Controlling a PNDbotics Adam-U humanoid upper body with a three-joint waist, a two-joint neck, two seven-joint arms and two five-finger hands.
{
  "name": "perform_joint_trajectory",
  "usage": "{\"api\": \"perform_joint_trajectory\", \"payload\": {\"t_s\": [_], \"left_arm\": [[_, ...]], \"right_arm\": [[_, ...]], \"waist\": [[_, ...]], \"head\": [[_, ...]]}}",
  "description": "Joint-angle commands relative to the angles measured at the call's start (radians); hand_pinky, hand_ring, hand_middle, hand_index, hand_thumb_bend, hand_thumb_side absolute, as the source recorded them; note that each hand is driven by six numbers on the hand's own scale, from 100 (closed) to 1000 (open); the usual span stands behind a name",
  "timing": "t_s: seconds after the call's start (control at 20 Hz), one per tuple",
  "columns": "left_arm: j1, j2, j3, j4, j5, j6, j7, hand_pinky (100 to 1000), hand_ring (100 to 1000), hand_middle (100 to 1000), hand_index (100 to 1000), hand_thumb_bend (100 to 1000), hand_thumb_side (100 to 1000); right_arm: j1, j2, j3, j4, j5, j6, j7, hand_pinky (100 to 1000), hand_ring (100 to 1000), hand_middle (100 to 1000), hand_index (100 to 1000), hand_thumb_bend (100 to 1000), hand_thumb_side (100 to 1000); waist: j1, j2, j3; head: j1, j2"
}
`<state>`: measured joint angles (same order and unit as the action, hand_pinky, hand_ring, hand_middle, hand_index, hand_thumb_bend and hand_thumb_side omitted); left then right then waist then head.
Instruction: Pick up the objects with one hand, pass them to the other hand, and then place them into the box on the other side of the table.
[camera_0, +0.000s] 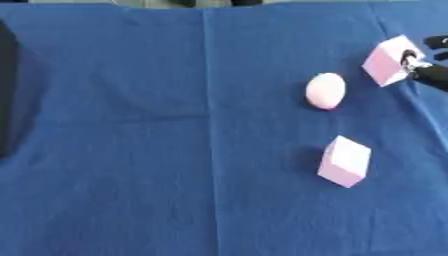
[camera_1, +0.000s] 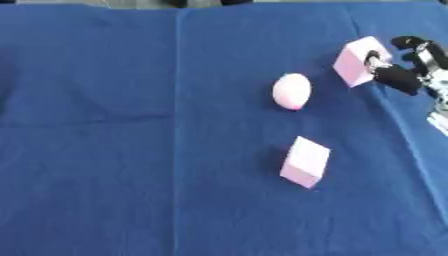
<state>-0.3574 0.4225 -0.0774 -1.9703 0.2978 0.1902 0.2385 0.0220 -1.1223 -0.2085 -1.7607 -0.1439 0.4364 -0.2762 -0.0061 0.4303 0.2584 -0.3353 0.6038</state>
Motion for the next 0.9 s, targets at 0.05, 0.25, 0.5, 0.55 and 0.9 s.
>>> {"api": "perform_joint_trajectory", "payload": {"t_s": [0.05,0.25,0.5,0.55,0.9], "left_arm": [[-0.002,0.032,0.006,-0.017,-0.008,0.002,0.001,932,790,809,808,160,902],[0.0,0.033,0.005,-0.017,-0.01,0.005,0.003,933,790,809,808,160,904],[-0.001,0.033,0.004,-0.018,-0.011,0.006,0.001,933,790,809,808,159,904],[0.0,0.033,0.004,-0.019,-0.011,0.006,0.001,934,790,809,808,159,905],[-0.002,0.032,0.003,-0.021,-0.011,0.006,0.001,934,790,809,808,159,905]], "right_arm": [[-0.003,-0.025,-0.017,-0.024,0.009,-0.002,0.001,781,876,876,907,202,583],[0.008,-0.029,-0.023,-0.057,0.021,-0.005,0.009,789,879,878,912,226,531],[0.003,-0.032,-0.014,-0.073,0.033,0.008,0.03,795,881,880,918,225,540],[0.002,-0.033,-0.012,-0.074,0.037,0.01,0.037,797,881,880,919,229,538],[-0.009,-0.031,-0.008,-0.063,0.055,0.024,0.058,805,886,883,923,213,594]], "waist": [[0.001,-0.016,-0.003],[0.0,-0.016,-0.006],[0.0,-0.015,-0.001],[0.0,-0.015,0.001],[0.002,-0.01,0.0]], "head": [[0.004,-0.014],[0.007,-0.012],[0.006,-0.015],[0.005,-0.015],[0.002,-0.02]]}}
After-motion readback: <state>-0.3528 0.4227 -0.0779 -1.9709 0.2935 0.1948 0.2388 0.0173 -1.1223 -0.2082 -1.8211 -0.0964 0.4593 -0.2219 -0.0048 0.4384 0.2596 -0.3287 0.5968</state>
